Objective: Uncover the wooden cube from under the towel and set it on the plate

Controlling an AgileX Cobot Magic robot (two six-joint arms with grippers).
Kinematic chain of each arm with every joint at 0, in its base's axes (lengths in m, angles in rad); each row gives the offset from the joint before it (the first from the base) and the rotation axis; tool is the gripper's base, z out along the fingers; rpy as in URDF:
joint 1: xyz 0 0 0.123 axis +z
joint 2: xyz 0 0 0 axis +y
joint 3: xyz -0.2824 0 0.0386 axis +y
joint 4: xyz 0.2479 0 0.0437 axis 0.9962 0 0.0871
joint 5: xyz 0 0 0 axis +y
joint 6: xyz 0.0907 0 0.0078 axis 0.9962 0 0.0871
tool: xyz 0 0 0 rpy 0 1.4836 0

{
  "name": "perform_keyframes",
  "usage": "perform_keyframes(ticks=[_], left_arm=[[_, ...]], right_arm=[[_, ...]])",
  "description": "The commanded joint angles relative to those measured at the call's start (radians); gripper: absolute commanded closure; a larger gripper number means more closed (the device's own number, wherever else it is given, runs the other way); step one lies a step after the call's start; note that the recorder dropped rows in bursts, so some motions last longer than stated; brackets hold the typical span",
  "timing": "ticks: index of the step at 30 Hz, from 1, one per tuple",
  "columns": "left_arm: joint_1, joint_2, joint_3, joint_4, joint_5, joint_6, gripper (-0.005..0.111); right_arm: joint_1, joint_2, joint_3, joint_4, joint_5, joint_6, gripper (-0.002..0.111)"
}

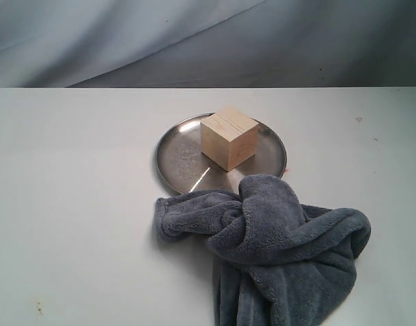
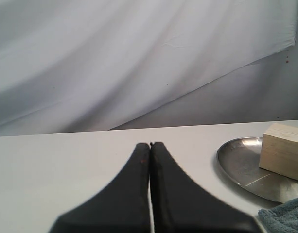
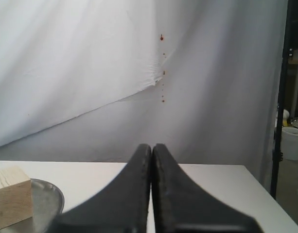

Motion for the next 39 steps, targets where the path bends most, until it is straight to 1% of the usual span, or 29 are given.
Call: perform_keyframes(ticks=[1,3,9,11,13,17,39], left_arm=[[0.002,-0.004,0.004,-0.002,-0.011,-0.003,0.107],[0.002,-0.004,0.004,-0.002,-0.011,-0.003,0.107],[0.002,-0.004,0.004,-0.002,-0.011,-0.003,0.107],[0.002,-0.004,0.004,-0.002,-0.011,-0.003,0.107],[0.002,-0.004,0.004,-0.002,-0.011,-0.003,0.107],[0.002,-0.004,0.004,-0.002,-0.011,-0.003,0.107],[0.002,-0.004,0.004,-0.002,-0.011,-0.003,0.107]], right_arm=[[-0.005,-0.005,0.027,0.039,-0.033,-0.009,0.108],[-0.005,-0.005,0.027,0.047,-0.007,-0.020,0.108],[-0.005,-0.005,0.027,0.069,-0.002,-0.049,0.108],[-0.005,-0.005,0.027,0.069,0.057,-0.080,0.108],[-0.005,-0.005,0.027,0.069,0.126,-0.168,0.108],[-0.005,-0.005,0.027,0.073,0.085,-0.173,0.108],[-0.005,-0.005,0.027,0.070,0.085,-0.171,0.108]])
